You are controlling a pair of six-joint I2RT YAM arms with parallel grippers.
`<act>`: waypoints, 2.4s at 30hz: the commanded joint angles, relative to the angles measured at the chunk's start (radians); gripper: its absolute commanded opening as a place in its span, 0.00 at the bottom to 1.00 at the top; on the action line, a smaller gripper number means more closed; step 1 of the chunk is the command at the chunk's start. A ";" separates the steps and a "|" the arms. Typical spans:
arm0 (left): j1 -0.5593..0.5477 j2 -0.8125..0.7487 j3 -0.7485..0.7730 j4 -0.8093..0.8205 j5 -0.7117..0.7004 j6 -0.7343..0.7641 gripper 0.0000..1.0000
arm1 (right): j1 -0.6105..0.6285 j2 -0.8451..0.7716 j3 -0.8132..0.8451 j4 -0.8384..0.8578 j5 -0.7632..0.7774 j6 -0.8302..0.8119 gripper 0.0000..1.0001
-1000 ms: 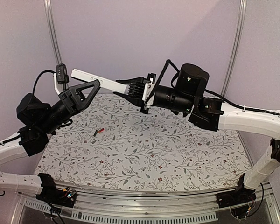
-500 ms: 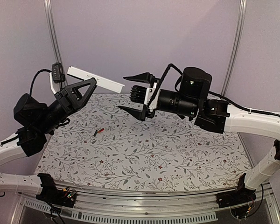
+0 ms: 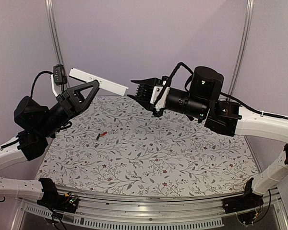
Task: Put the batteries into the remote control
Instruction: Remove the battery cover from the remote control, then place the battery cover at the center of the board.
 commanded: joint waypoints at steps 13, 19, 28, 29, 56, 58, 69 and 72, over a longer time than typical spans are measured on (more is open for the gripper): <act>0.012 -0.008 -0.010 0.013 0.005 0.012 0.00 | 0.034 0.000 0.040 -0.004 0.028 -0.074 0.29; 0.012 -0.009 -0.011 0.013 0.005 0.015 0.00 | 0.034 0.004 0.050 -0.004 0.024 -0.093 0.24; 0.012 -0.006 -0.012 0.012 0.010 0.019 0.00 | 0.034 0.009 0.054 -0.005 0.010 -0.107 0.21; 0.012 -0.007 -0.011 0.010 0.010 0.020 0.00 | 0.034 0.009 0.054 -0.005 0.009 -0.108 0.20; 0.015 -0.068 -0.093 -0.060 -0.091 0.124 0.00 | -0.017 0.011 0.169 -0.056 0.103 0.203 0.00; 0.015 -0.074 -0.106 -0.054 -0.088 0.129 0.00 | -0.034 0.012 0.180 -0.062 0.116 0.254 0.00; 0.013 -0.167 -0.137 -0.118 -0.150 0.209 0.00 | -0.622 0.089 0.061 -0.415 -0.286 1.445 0.00; 0.013 -0.169 -0.137 -0.133 -0.147 0.216 0.00 | -0.724 0.091 -0.140 -0.322 -0.404 1.631 0.00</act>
